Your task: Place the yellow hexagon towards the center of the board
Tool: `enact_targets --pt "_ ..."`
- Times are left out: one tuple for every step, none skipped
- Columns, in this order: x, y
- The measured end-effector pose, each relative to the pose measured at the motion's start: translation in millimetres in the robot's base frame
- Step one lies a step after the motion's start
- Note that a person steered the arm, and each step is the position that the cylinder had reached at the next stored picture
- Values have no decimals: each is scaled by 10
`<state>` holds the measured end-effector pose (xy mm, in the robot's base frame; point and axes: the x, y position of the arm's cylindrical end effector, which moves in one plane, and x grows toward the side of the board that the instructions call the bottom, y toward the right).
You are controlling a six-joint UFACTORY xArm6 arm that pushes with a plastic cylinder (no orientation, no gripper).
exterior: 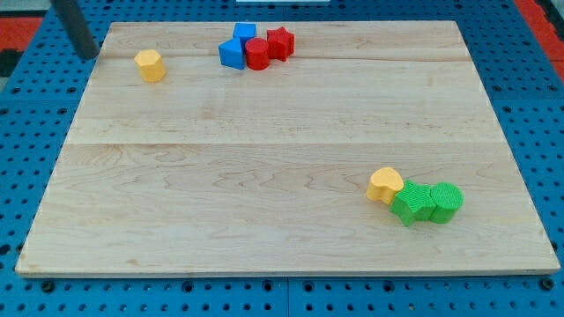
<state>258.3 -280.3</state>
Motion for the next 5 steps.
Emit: enact_targets --pt "195 771" --pt "512 1176" --pt "830 1546" --pt "853 1043" --pt "966 1068"
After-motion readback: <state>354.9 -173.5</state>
